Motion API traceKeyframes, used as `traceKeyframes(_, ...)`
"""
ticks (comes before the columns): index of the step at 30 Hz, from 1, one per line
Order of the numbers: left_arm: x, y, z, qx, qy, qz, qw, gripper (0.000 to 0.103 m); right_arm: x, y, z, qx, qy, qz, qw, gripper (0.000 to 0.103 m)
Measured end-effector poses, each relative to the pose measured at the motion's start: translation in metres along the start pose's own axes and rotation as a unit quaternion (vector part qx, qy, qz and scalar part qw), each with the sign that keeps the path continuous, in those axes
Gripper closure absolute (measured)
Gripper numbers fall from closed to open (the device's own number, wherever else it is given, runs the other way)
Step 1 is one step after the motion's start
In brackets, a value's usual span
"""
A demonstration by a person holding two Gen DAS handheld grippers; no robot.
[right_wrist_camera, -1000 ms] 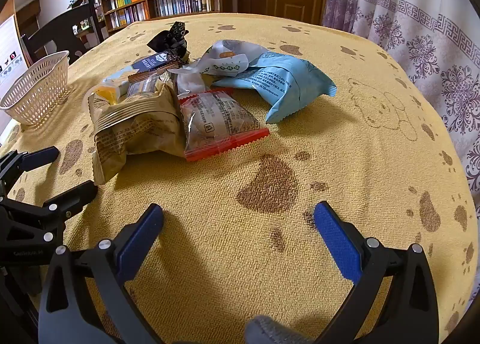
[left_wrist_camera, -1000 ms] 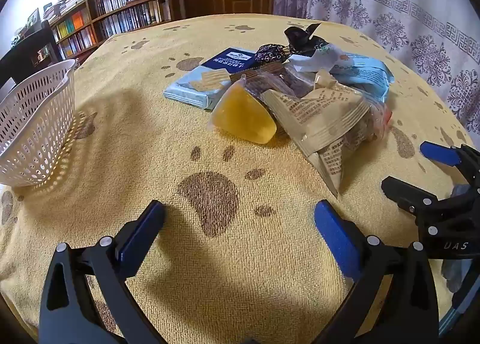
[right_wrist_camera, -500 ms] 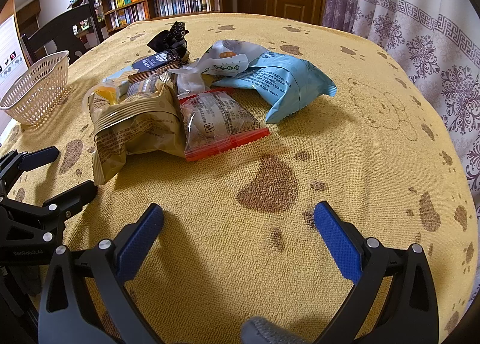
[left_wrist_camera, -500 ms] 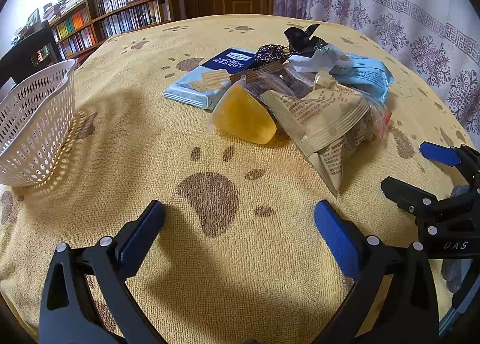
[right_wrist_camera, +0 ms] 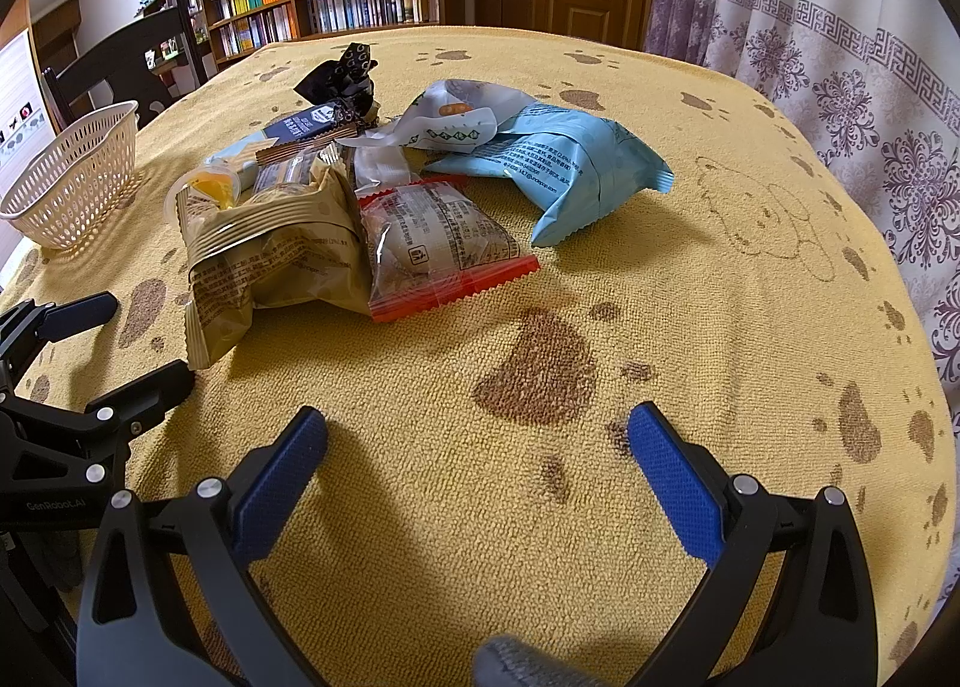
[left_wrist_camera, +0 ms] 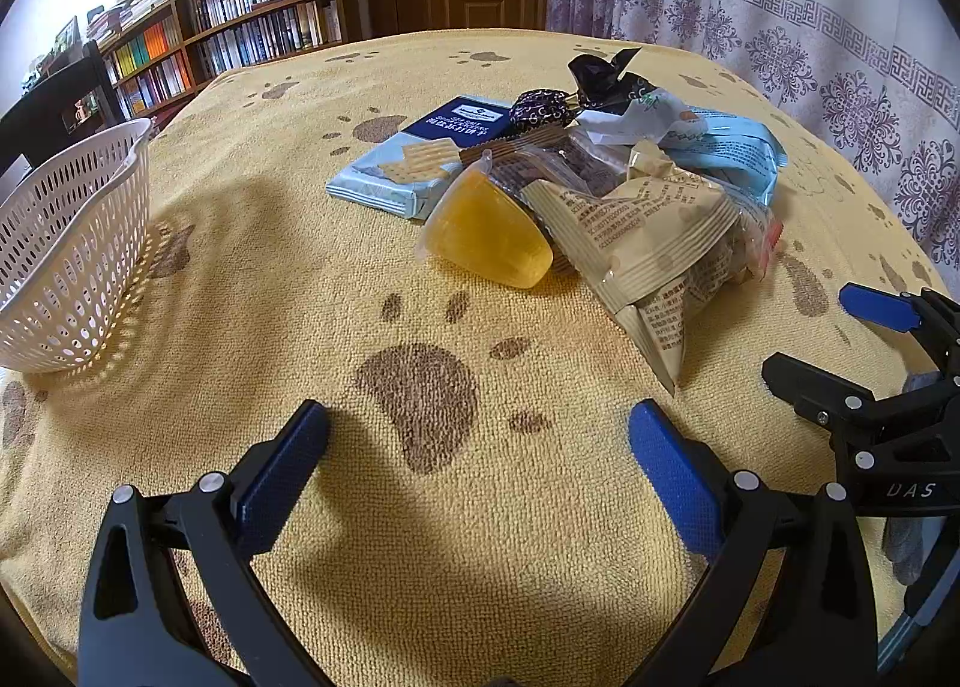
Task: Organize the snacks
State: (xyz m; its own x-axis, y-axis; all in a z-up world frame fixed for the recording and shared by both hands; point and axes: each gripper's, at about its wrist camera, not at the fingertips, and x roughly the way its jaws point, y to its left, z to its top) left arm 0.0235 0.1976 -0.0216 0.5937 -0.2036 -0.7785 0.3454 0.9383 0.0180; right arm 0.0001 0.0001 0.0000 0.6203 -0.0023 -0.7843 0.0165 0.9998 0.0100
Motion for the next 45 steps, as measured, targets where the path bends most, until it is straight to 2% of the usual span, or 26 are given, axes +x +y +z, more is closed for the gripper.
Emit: traceKeyframes(45, 0.0051, -0.0001, 0.0035, -0.004, -0.001, -0.003, 1.0, 0.002, 0.0016, -0.0028, 0.0015, 0.0, 0.002, -0.002, 1.0, 0.005)
